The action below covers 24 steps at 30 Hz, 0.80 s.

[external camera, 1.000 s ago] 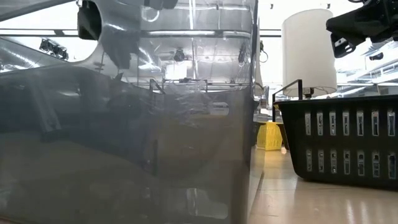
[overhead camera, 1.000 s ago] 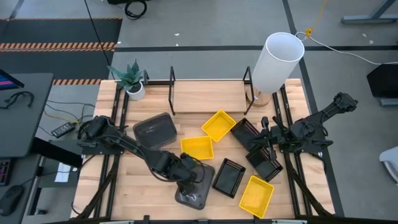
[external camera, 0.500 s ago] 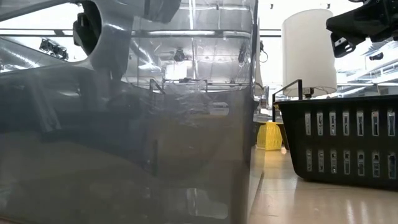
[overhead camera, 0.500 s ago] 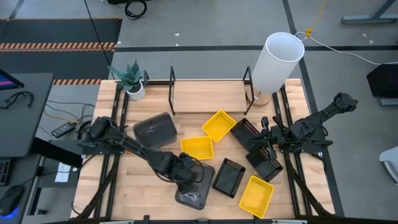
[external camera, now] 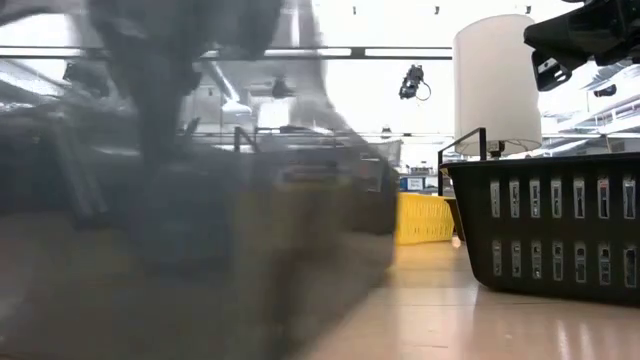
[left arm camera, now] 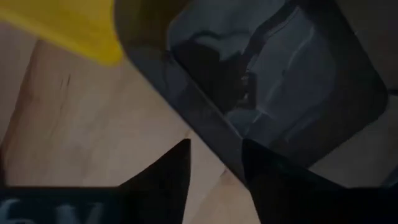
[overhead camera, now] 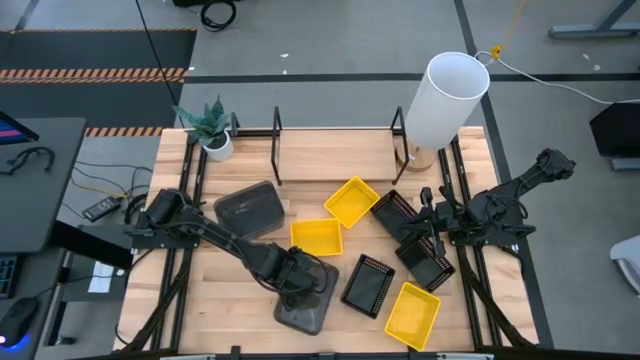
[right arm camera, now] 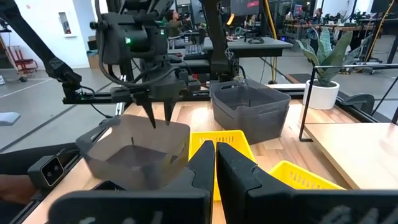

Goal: Stack baskets on shelf by color
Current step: Stack the bottom transparent black bin on top of the top transparent black bin

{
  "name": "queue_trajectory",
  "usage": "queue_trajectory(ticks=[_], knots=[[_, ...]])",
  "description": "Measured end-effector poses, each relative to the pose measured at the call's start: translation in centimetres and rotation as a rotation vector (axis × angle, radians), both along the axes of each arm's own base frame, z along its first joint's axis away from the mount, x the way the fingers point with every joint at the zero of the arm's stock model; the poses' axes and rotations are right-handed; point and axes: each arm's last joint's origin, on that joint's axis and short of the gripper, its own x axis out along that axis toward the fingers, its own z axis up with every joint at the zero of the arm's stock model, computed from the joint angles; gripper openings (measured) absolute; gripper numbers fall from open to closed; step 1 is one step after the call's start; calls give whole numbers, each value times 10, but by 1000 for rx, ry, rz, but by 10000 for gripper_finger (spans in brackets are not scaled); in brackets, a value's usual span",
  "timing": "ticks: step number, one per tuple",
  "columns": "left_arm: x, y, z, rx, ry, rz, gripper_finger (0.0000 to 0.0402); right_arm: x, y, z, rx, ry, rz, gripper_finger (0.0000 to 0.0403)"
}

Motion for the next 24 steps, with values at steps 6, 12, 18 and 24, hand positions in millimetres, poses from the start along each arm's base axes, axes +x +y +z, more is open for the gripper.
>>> queue_trajectory(ticks=[6,12,18,24], knots=[[-10,4,-1,49,101,-62,92,0,0,1,3,-5,0,23],[-14,7,-4,71,140,-126,49,0,0,1,3,-5,0,23],[-17,9,-8,75,149,-156,9,0,0,1,3,-5,0,23],[-17,8,-8,77,149,-176,8,0,0,1,3,-5,0,23]])
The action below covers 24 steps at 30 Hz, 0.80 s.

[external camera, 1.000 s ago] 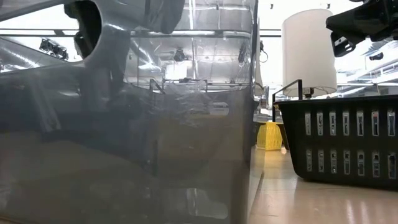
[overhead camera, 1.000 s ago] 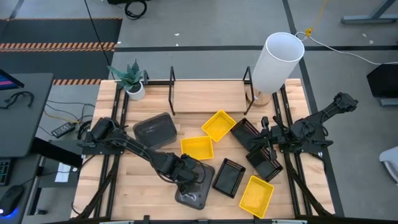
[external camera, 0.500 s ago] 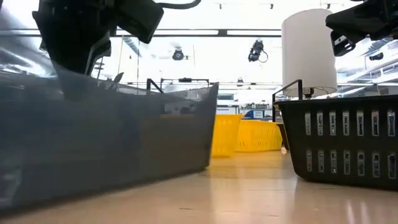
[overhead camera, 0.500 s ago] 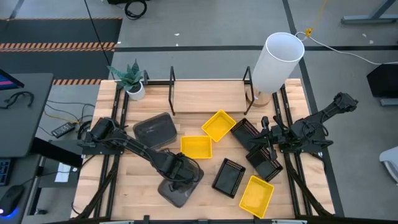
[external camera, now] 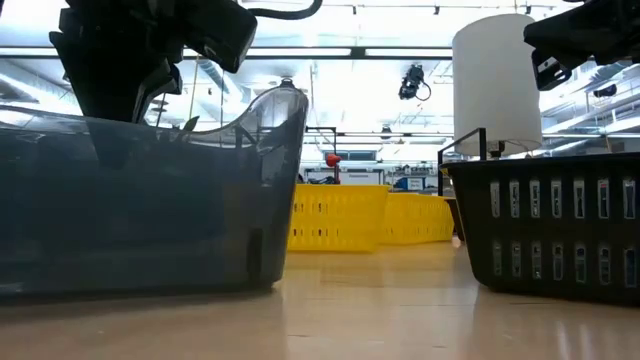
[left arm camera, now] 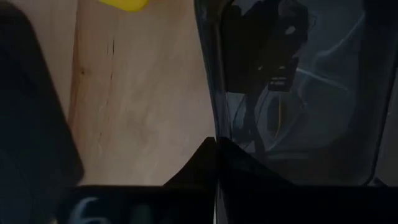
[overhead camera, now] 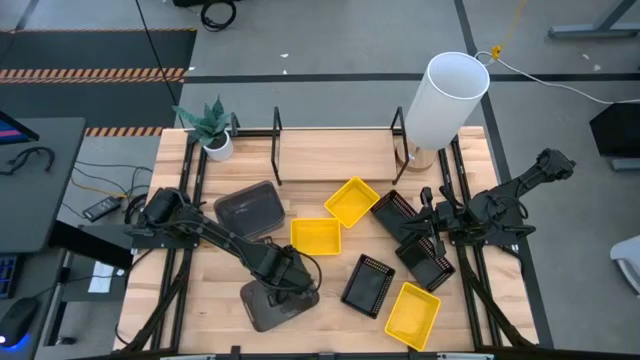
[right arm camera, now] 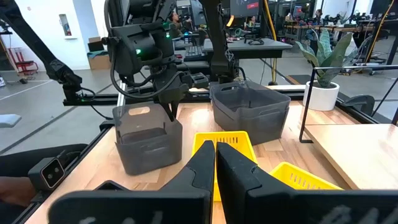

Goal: Stack baskets on shelf by color
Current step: Stack the bottom transparent black bin on top of the top transparent black bin

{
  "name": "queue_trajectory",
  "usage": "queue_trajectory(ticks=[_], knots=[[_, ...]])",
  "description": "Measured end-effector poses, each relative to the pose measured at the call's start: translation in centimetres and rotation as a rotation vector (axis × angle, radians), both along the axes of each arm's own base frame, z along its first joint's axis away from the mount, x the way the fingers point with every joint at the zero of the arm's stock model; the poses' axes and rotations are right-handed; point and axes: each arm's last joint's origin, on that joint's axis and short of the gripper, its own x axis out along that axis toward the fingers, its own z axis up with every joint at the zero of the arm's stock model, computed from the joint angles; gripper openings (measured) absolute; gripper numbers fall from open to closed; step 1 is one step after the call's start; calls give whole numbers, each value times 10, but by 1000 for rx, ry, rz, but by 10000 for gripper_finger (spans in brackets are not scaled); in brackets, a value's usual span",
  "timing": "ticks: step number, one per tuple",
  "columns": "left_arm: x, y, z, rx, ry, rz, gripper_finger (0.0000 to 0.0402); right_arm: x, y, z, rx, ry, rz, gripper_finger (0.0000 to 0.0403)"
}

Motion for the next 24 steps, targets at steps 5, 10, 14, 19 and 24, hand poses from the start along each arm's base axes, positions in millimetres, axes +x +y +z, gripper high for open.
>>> queue_trajectory(ticks=[5,10,14,19,24], knots=[[-4,2,8,-6,-16,-16,6,0,0,0,0,0,0,23],[-15,9,35,-22,-73,-13,5,0,0,1,3,-5,0,23],[-26,17,54,-13,-88,-2,5,0,0,1,3,-6,-1,23],[-46,32,80,-6,-77,-12,5,0,0,1,3,-6,0,23],[-68,63,109,48,-90,1,5,0,0,1,3,-6,0,23]])
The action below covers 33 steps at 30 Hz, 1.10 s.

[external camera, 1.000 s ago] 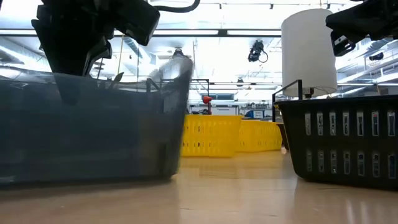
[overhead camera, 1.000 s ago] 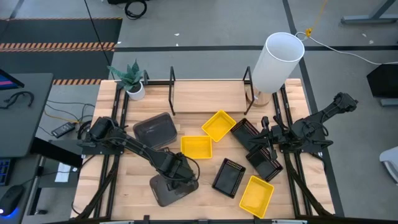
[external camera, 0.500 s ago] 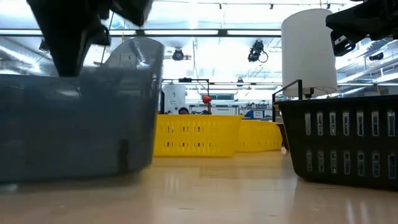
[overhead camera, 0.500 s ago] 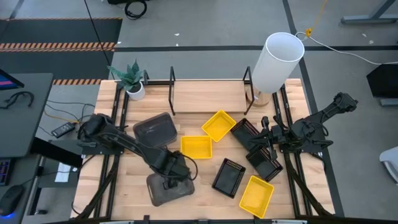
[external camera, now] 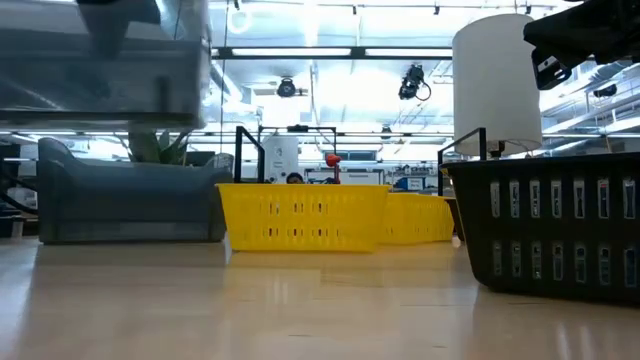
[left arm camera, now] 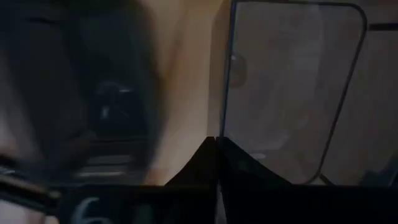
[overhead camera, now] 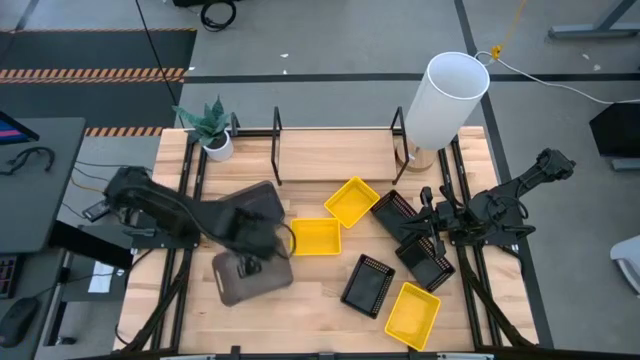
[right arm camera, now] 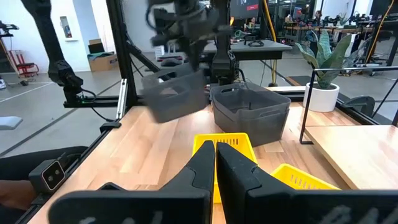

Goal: Stack baskets on shelf by color
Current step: Stack the bottom transparent black bin on top of the top transparent black bin

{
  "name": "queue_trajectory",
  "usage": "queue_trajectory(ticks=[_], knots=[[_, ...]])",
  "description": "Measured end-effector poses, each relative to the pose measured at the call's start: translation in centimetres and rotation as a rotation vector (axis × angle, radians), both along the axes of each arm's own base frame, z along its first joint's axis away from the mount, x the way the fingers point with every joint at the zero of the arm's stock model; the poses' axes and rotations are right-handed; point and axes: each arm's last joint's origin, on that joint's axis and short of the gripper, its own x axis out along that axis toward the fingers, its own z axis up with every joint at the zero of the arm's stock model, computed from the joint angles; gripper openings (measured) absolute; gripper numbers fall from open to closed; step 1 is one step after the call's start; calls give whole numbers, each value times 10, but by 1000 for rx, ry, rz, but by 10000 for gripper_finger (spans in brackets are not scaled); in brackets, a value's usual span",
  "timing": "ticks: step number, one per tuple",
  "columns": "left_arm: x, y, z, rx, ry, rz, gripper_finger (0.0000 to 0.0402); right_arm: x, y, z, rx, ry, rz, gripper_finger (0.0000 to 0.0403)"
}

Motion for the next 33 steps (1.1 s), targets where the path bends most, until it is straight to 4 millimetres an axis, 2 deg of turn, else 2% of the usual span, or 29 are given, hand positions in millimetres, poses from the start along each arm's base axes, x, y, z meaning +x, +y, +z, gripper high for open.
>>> queue_trajectory(ticks=[8,15,21,25,33], knots=[[-28,63,37,97,-84,-33,6,0,0,1,4,-7,-1,23],[-42,112,50,129,-111,9,6,0,0,1,4,-7,-1,23],[-45,138,50,153,-93,-11,7,0,0,1,4,-8,0,23],[-42,152,44,159,-79,15,7,0,0,1,5,-10,0,23],[-45,158,15,87,6,20,8,0,0,2,8,-14,0,23]])
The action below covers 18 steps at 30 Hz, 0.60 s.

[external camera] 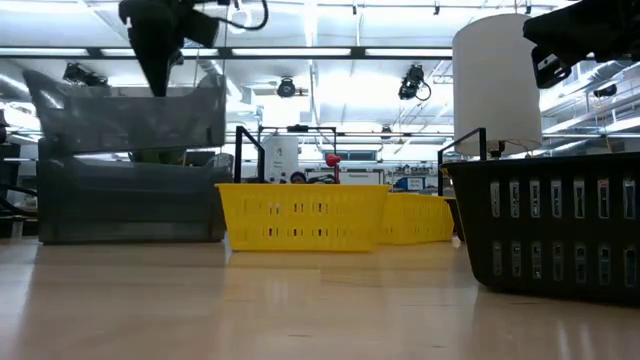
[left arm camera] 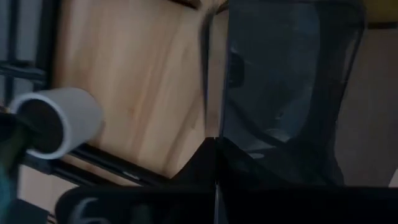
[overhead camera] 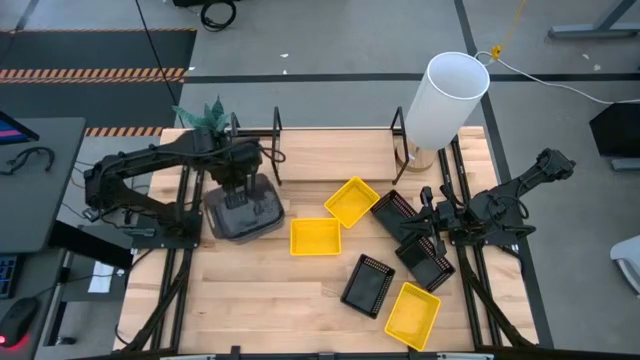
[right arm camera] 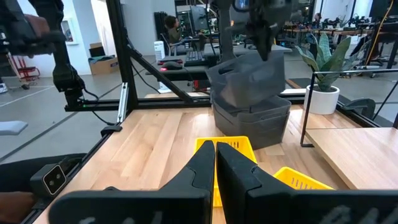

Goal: Stack baskets on shelf by color
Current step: Stack the bottom transparent black bin on top of the top transparent black bin

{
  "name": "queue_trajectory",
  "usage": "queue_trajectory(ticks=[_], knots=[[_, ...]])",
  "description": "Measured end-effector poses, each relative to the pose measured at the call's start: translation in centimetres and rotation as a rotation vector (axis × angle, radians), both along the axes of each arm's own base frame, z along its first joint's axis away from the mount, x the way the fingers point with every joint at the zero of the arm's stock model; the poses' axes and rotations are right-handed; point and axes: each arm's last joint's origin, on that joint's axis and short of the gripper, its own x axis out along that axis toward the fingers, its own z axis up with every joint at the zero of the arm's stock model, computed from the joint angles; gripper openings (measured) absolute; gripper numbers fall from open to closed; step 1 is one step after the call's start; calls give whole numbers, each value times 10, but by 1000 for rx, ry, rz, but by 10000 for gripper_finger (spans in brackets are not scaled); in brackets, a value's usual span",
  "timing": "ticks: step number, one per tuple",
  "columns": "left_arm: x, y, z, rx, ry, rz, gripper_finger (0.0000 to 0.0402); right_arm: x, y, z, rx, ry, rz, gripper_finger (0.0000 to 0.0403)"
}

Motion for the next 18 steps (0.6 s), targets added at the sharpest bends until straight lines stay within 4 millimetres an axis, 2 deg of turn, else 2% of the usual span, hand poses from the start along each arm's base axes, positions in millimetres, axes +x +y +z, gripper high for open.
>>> queue_trajectory(ticks=[6,13,18], knots=[[-2,-2,-18,-85,33,42,8,0,0,0,0,0,1,23],[-4,-4,-31,-116,67,78,10,0,0,0,0,0,1,23],[-5,-4,-38,-121,88,104,41,0,0,0,0,0,0,23]])
